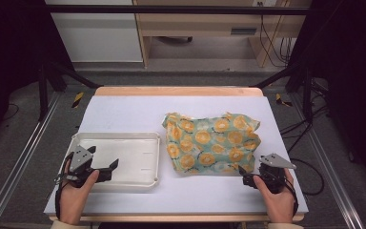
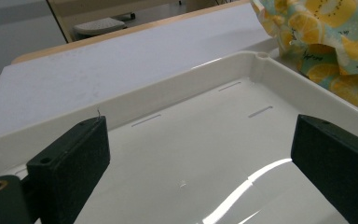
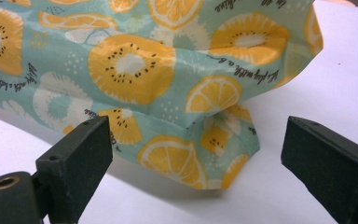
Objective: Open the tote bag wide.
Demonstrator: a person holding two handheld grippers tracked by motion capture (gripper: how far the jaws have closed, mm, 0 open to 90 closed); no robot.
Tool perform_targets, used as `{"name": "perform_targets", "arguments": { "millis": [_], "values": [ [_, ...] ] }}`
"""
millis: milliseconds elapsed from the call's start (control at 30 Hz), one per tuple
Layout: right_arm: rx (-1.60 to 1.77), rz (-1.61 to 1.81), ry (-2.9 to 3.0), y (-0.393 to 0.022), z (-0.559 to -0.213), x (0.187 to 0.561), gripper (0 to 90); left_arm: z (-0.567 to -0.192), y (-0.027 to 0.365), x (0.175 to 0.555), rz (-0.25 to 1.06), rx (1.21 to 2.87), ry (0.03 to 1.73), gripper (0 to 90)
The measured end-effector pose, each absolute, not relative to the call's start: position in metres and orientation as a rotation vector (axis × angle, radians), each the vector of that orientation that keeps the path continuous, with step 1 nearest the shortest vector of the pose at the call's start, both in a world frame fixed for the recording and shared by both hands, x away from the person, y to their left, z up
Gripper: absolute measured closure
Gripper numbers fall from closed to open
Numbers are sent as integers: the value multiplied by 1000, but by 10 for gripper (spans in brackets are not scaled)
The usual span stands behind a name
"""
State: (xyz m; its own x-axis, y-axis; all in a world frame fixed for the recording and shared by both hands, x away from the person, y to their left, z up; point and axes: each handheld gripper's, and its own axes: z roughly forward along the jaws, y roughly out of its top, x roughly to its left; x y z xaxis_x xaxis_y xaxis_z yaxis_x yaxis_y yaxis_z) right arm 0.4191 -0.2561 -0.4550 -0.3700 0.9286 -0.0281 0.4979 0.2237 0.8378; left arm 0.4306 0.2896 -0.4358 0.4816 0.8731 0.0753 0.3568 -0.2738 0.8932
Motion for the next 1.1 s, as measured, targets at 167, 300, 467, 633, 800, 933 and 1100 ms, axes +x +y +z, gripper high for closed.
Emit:
{"name": "perform_targets", "arguments": {
  "millis": [167, 300, 467, 633, 800, 933, 1100],
  "values": [
    [1303, 1041, 1943, -253, -450, 417, 85, -436, 289, 430, 737, 1862, 1038, 48],
    [1286, 1061, 1951, -247, -433, 421, 95, -436, 289, 430, 748, 1870, 1038, 49],
    [1234, 984, 1995, -240, -405, 435, 107, -436, 288, 429, 771, 1875, 1037, 50],
    [1176, 948, 2010, -236, -372, 456, 104, -436, 288, 429, 785, 1884, 1032, 51],
    [1154, 931, 2052, -231, -354, 479, 94, -437, 284, 429, 787, 1906, 1018, 51],
    [1155, 897, 2073, -228, -345, 501, 74, -437, 282, 428, 798, 1918, 1009, 52],
    [1158, 858, 2081, -224, -344, 522, 64, -437, 282, 428, 804, 1926, 1005, 52]
  ]
}}
